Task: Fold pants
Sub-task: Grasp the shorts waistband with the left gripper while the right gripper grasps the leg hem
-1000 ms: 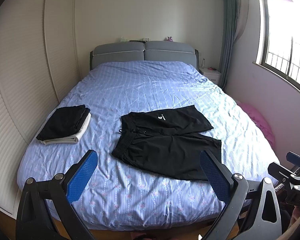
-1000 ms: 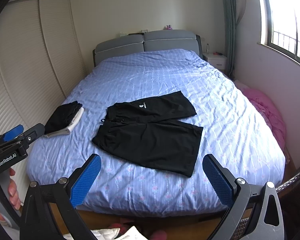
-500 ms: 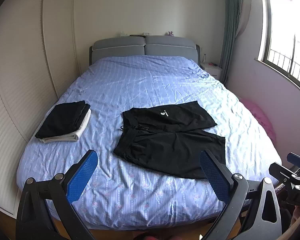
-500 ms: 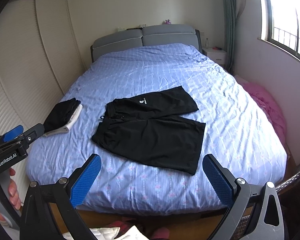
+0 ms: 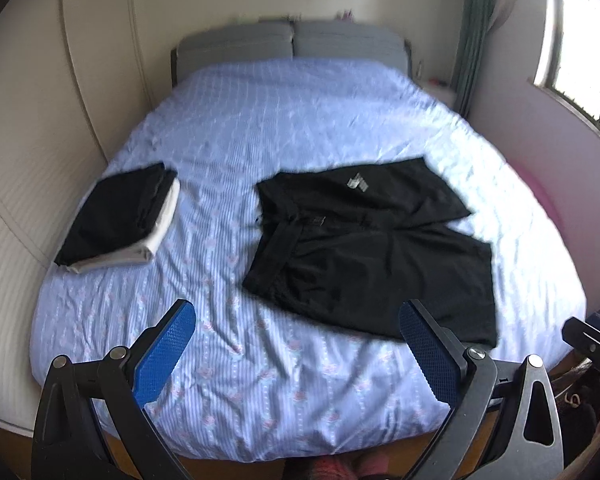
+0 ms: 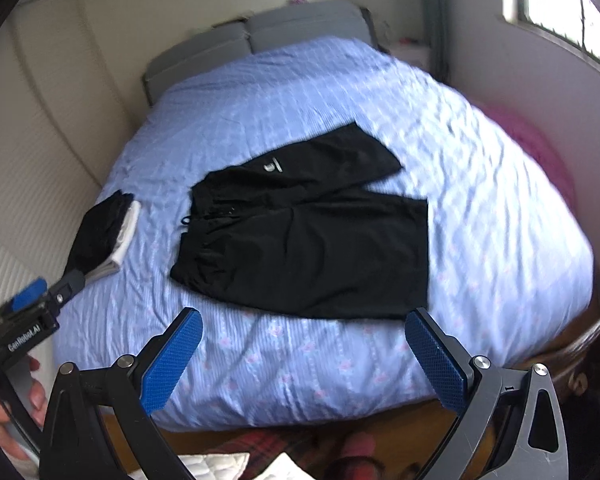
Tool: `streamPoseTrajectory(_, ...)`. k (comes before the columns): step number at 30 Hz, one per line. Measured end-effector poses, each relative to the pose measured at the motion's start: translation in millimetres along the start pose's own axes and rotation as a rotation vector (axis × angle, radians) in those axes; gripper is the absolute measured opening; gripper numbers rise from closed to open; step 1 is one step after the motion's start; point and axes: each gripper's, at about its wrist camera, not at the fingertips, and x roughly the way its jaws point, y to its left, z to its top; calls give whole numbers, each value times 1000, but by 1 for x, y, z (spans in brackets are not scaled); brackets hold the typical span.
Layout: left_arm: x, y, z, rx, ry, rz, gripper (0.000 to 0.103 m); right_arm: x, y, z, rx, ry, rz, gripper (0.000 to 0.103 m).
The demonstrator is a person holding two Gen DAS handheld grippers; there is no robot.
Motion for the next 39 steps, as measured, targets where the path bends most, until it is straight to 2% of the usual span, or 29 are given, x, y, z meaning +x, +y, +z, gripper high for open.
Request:
streamPoseTrajectory(6, 84, 21, 12, -41, 156, -37, 103, 70, -8, -3, 168, 84, -42, 102)
streamPoseTrajectory(12, 160, 28, -2, -133, 294, -70, 103, 128, -31, -15, 304, 148, -59, 100)
streamPoseTrajectory(15, 187, 26, -12, -158, 304, -84, 103, 158, -47, -22, 324, 171, -45, 100)
streamPoseTrajectory(19, 227, 23, -26, -189, 323, -105, 103, 196, -70, -33, 380, 190, -7, 94)
streamPoseTrajectory(26, 287, 15, -48, -209, 361, -129, 99, 251, -100, -50, 501, 169, 3, 89)
streamPoseTrajectory(28, 300, 18, -53, -244, 387, -141, 98, 260, -104, -56, 539, 180, 9, 88)
streamPoseTrajectory(31, 316, 26, -59, -361, 424, -187, 98, 270, -108, -63, 584, 186, 12, 87)
streamPoseTrajectory(33, 322, 25, -59, -368, 420, -177, 98, 272, -108, -64, 579, 179, 2, 87)
streamPoseTrajectory(36, 330, 15, -54, -321, 395, -159, 97, 274, -113, -59, 574, 147, -16, 85)
streamPoseTrajectory(38, 333, 9, -49, -305, 376, -149, 93, 275, -122, -52, 565, 109, -54, 80)
streamPoseTrajectory(39, 334, 7, -47, -299, 367, -144, 85, 275, -124, -48, 559, 98, -75, 73)
